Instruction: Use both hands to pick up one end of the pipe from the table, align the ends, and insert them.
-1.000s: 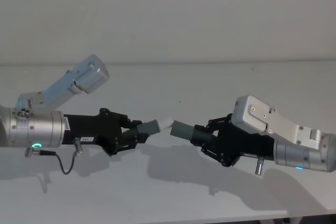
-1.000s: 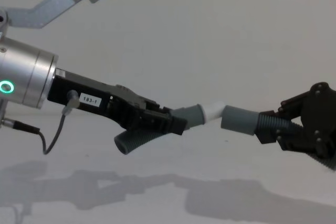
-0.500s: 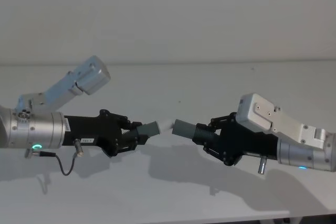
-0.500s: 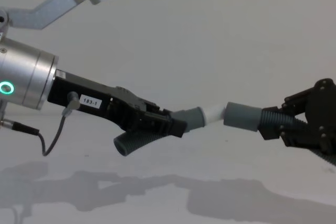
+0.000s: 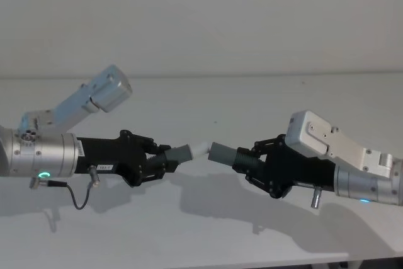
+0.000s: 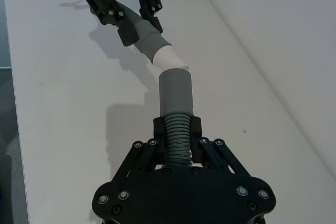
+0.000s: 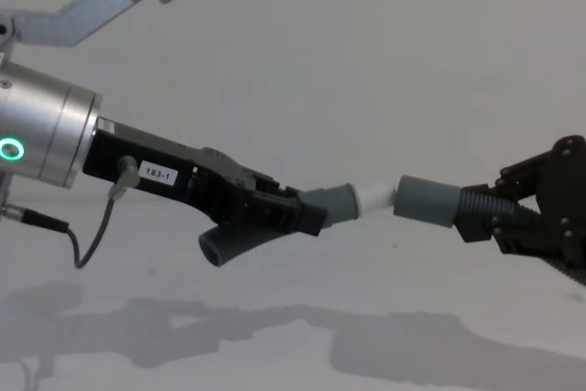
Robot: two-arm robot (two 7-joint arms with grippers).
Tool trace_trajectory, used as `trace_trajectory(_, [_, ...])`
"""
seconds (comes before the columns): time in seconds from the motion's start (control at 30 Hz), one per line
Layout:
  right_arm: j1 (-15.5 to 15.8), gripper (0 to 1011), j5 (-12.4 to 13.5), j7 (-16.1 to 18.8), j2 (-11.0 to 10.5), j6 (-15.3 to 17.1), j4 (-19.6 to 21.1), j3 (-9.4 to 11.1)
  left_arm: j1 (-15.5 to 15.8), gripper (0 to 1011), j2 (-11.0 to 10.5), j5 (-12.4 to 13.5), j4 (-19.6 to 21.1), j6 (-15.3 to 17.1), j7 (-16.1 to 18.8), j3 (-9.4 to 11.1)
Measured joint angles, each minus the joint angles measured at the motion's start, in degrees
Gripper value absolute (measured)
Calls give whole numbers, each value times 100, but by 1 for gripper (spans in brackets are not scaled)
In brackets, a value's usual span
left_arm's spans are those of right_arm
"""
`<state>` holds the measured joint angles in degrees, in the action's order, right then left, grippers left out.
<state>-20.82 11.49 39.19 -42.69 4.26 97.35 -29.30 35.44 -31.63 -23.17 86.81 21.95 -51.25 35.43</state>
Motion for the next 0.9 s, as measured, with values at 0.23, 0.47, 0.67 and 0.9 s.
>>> trace_trajectory(0.23, [-32,236,-18,17,-7,45,-20,-48,5,329,-19,-58,18,-32,11,0])
trace_trajectory(0.47, [-56,236,-60,38,-6,93,-42,-96,12,329,-59,-108,40,-49,9,0])
trace_trajectory(0.67, [-64,236,-75,40,-3,124,-44,-109,27,329,-108,-135,55,-50,2,28])
trace_trajectory(0.9, [-57,236,-77,40,-5,130,-38,-105,35,329,-150,-149,70,-41,2,70])
